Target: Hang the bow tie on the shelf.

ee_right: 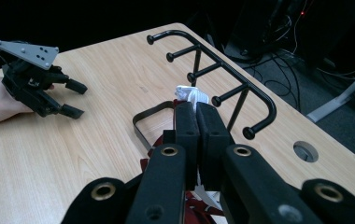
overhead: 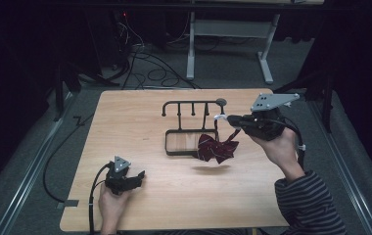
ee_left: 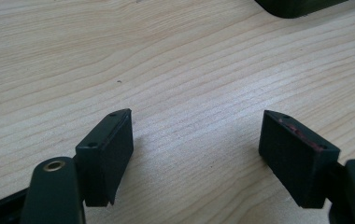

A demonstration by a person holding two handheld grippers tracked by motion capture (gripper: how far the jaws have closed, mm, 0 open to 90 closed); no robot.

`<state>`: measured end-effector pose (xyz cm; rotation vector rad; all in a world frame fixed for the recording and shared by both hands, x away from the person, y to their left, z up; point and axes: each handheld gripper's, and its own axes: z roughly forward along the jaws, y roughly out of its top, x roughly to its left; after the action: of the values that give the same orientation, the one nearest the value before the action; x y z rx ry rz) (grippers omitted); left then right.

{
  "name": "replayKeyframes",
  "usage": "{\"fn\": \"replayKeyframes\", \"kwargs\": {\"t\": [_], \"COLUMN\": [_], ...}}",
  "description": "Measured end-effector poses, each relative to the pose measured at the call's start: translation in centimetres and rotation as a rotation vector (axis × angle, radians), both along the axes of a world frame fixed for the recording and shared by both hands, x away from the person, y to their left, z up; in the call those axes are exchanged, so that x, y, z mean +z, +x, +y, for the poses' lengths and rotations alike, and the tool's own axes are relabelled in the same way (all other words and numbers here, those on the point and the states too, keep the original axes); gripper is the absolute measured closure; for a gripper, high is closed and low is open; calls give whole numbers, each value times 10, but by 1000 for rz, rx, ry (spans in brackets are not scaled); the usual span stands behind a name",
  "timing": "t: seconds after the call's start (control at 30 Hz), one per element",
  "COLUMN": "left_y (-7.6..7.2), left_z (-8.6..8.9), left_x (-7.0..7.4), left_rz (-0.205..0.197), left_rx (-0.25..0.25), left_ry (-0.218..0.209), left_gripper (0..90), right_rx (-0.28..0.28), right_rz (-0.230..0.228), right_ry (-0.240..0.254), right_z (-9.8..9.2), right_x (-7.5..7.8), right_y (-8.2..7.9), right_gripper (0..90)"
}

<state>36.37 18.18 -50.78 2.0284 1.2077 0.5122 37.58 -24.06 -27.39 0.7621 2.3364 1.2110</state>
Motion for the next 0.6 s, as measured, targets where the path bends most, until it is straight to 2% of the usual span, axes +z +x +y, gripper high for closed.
{"fn": "replayKeyframes", "kwargs": {"t": [0.23, 0.3, 0.6], "left_y": [0, 0, 0], "left_z": [0, 0, 0], "left_x": [0, 0, 0], "left_rz": [0, 2, 2], "left_rx": [0, 1, 1], "left_ry": [0, 0, 1], "left_gripper": [267, 267, 267], "right_rx": [17, 32, 39], "right_rz": [-2, 10, 14], "right_ry": [-2, 13, -3], "right_z": [9, 11, 23], "right_x": [4, 4, 7], "right_y": [6, 8, 15], "right_gripper": [900, 900, 900]}}
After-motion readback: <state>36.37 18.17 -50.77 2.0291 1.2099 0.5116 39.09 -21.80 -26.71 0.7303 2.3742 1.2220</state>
